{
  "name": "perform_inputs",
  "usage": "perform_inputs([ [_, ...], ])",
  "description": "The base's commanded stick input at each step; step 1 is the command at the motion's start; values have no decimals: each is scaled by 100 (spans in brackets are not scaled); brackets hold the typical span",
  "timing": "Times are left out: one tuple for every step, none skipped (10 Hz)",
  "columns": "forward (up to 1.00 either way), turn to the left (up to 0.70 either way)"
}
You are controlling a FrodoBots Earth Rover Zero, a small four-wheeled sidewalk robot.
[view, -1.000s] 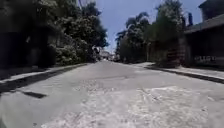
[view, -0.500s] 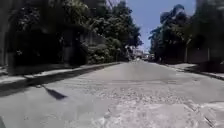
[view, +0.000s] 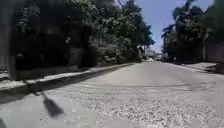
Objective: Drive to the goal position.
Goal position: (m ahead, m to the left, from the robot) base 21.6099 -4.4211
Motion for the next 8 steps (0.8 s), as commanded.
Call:
perform_inputs([
  [100, -37],
  [100, -37],
  [100, -37],
  [100, -37],
  [100, -37],
  [100, -37],
  [100, -37],
  [100, 3],
])
